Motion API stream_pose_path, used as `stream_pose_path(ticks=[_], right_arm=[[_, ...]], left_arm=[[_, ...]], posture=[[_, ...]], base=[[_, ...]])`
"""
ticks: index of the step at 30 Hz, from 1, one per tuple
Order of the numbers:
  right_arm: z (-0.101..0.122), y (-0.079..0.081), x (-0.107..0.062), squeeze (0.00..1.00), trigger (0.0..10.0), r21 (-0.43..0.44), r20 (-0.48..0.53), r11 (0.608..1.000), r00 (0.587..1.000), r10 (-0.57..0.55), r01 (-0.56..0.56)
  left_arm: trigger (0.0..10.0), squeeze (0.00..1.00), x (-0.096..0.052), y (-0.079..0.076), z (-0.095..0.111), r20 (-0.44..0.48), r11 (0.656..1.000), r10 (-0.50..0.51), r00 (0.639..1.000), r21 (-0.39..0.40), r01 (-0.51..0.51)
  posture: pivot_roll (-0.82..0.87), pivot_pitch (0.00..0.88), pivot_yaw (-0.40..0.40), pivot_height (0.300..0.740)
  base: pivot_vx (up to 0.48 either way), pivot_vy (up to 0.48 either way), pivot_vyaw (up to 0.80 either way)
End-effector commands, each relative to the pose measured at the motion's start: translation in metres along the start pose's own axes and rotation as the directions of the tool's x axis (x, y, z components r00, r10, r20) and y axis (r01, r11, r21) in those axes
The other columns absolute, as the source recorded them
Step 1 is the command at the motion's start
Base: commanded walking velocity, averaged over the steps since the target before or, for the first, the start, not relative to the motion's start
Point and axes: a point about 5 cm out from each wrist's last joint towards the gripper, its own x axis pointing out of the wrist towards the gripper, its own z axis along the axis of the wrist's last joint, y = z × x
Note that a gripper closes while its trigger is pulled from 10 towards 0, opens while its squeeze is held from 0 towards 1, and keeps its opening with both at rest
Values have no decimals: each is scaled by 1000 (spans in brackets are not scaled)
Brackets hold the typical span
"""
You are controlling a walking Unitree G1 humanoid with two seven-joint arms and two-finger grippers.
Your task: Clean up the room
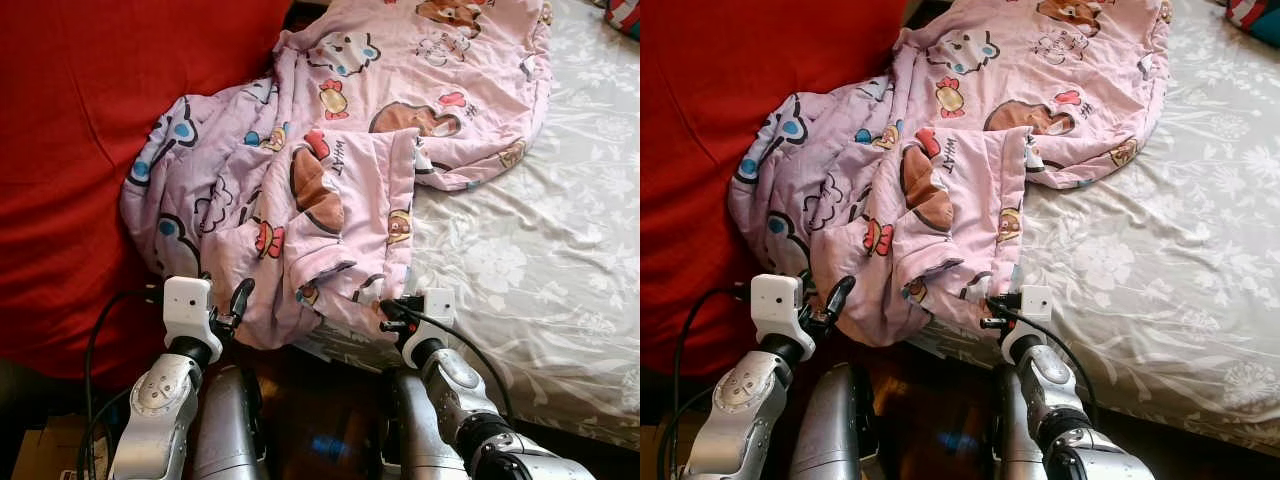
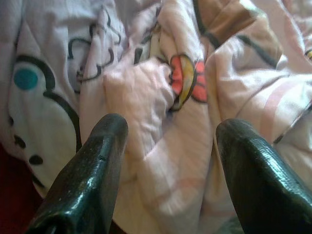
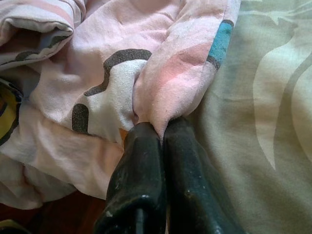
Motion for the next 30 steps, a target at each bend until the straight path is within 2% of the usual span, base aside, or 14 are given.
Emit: stream_pose_path(ticks=[1,7,8,9,15,21,25,30], right_arm=[[-7,-1,-3,0,0,-10,-16,1000,1000,0,0],[-4,-5,-6,0,0,-6,30,1000,999,-19,19],[-7,-6,-9,0,4314,-12,34,1000,999,-26,27],[-9,-8,-10,0,10000,-12,37,999,999,-33,34],[-15,-14,-20,0,10000,-22,84,996,993,-79,81],[-15,-14,-25,0,10000,10,138,995,985,-99,98],[-8,-9,-21,0,10000,7,184,996,979,-92,92],[-2,-7,-17,0,10000,9,185,995,978,-97,97]], left_arm=[[10000,0,-2,5,-8,-30,1000,21,999,5,-21],[10000,0,-3,9,-24,-81,999,47,996,-21,-49],[10000,0,-4,10,-29,-95,998,55,994,-28,-58],[10000,0,-3,10,-30,-98,998,57,993,-32,-61],[10000,0,0,9,-40,-127,997,56,990,-41,-62],[10000,0,5,12,-49,-159,996,64,985,-49,-73],[10000,0,13,13,-51,-159,996,68,985,-50,-77],[10000,0,20,13,-51,-154,996,64,986,-50,-73]], posture=[[36,242,-1,563],[15,213,-8,563],[6,198,-10,563],[3,193,-11,563],[-22,151,-11,563],[-36,97,-11,563],[-43,56,-8,587],[-47,43,-5,622]], base=[[0,0,0],[0,0,0],[0,0,0],[0,0,0],[0,0,0],[0,0,0],[0,0,0],[0,0,0]])
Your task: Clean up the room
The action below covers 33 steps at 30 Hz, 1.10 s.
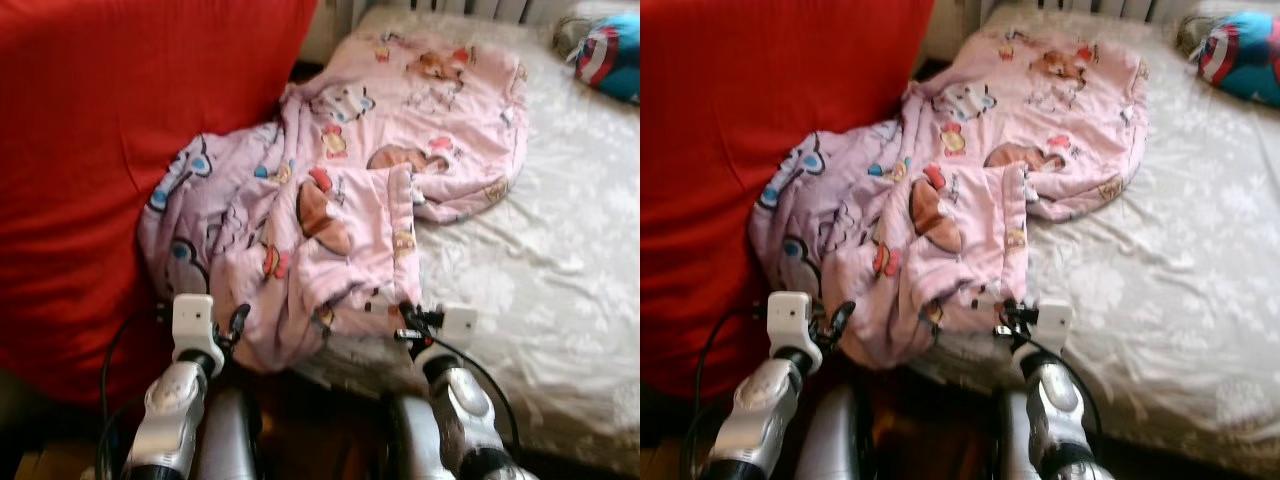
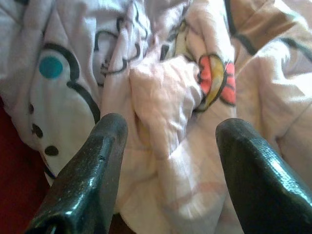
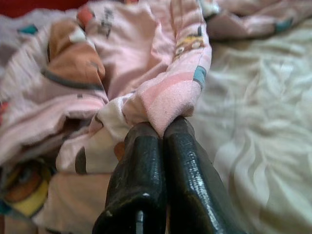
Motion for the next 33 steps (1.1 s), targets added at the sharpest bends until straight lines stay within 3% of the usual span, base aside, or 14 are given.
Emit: stream_pose_path(ticks=[1,5,13,16,25,27,33], right_arm=[[3,1,3,0,10000,5,3,1000,1000,-10,10],[4,1,4,0,10000,2,3,1000,1000,-13,13],[-4,-2,-2,0,10000,-29,-20,998,998,-60,60],[-4,-3,-2,0,10000,-48,-22,996,997,-75,74],[-2,-4,0,0,10000,-56,-26,996,997,-69,67],[0,-7,1,0,10000,-88,-32,992,995,-96,92],[2,-7,2,0,10000,-90,-27,990,994,-108,105]], left_arm=[[10000,0,1,3,-4,-13,1000,7,1000,0,-7],[10000,0,3,4,-6,-18,1000,8,1000,-1,-8],[10000,0,-7,5,-55,-214,1000,23,977,7,-22],[10000,0,-10,5,-61,-242,999,37,970,13,-35],[10000,0,-20,8,-80,-330,998,65,942,0,-69],[10000,0,-26,10,-90,-393,998,66,917,13,-67],[10000,0,-33,12,-100,-447,997,71,892,33,-63]], posture=[[-47,43,-5,627],[-43,36,-4,647],[-44,32,-4,717],[-50,30,-4,737],[-48,26,-15,740],[-48,20,-15,740],[-52,12,-9,740]], base=[[0,0,0],[0,0,0],[0,0,0],[0,0,0],[0,0,0],[0,0,0],[0,0,0]])
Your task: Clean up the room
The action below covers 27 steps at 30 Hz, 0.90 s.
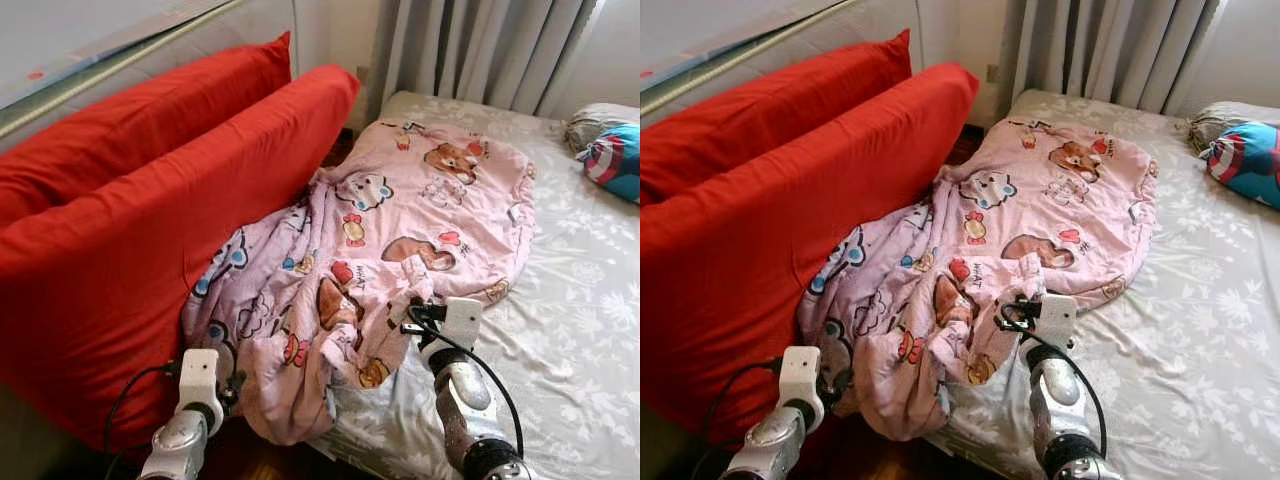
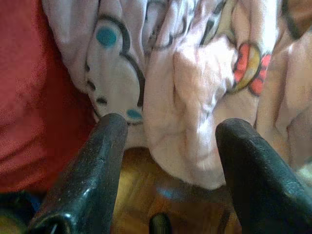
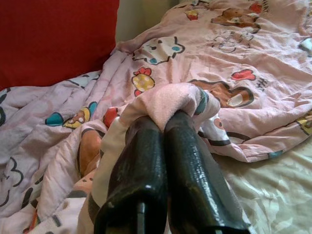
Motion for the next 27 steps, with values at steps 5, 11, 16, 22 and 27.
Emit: stream_pose_path(ticks=[5,11,16,22,27], right_arm=[[-4,3,-1,0,10000,0,-19,1000,1000,-8,8],[-7,7,-1,0,10000,-19,-33,1000,999,-5,5],[-6,9,0,0,10000,-17,-31,1000,1000,3,-3],[-7,10,-1,0,10000,-19,-35,1000,999,1,-2],[-8,12,-1,0,10000,-21,-38,1000,999,3,-4]], left_arm=[[10000,0,-3,7,-14,-72,999,41,997,-5,-41],[10000,0,-6,3,-25,-105,999,31,994,10,-30],[10000,0,-10,8,-32,-133,999,53,990,-5,-54],[10000,0,-16,12,-46,-190,996,80,979,-17,-85],[10000,0,-20,11,-55,-224,997,81,971,14,-80]], posture=[[-49,11,-5,740],[-49,11,5,740],[-50,8,8,740],[-51,0,10,740],[-57,0,12,740]], base=[[0,0,0],[0,0,0],[0,0,0],[0,0,0],[0,0,0]])
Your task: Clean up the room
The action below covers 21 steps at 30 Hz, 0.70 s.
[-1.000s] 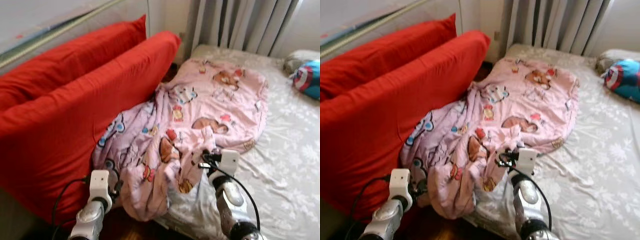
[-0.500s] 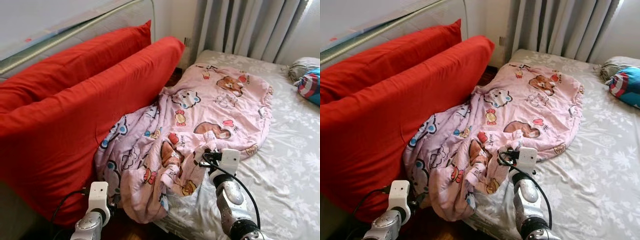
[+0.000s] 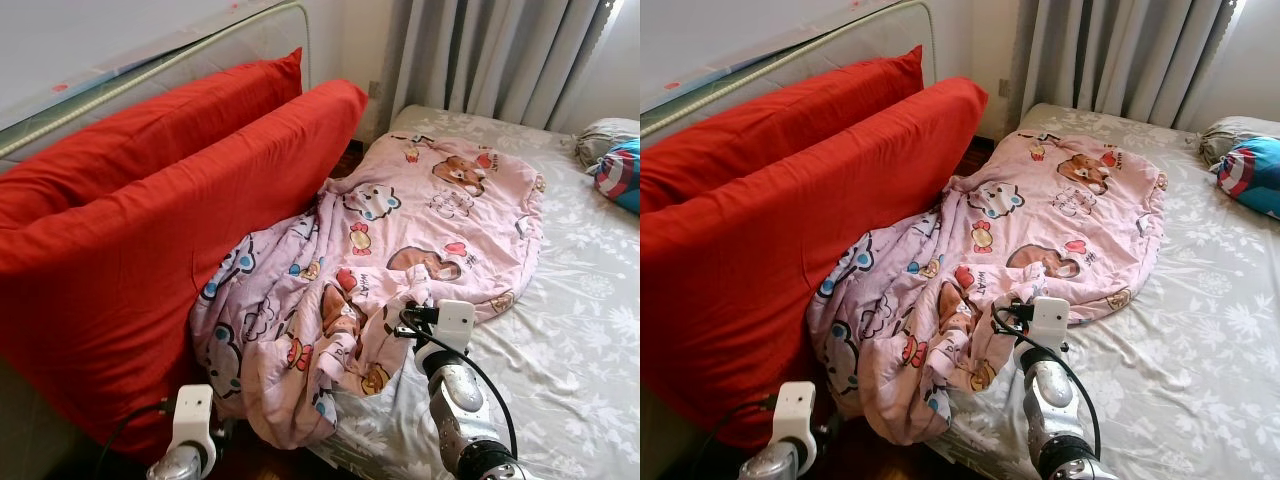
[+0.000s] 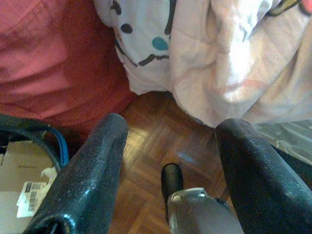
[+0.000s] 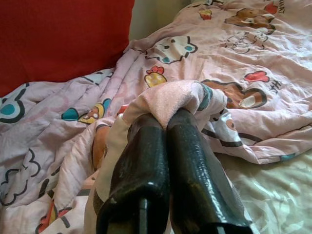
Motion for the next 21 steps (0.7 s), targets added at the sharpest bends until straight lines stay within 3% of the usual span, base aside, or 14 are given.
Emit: stream_pose_path(ticks=[1,13,21], right_arm=[[-1,4,1,0,10000,-10,-7,1000,1000,12,-12],[-1,6,1,0,10000,-15,-10,1000,1000,13,-13],[1,6,3,0,10000,-14,-4,1000,1000,6,-7]], left_arm=[[10000,0,-2,3,-9,-38,1000,11,999,13,-10],[10000,0,-6,4,-22,-85,999,12,996,43,-8],[10000,0,-3,-1,-13,-52,999,5,999,46,-3]], posture=[[-57,0,12,740],[-62,0,17,740],[-66,0,19,740]], base=[[0,0,0],[0,0,0],[0,0,0]])
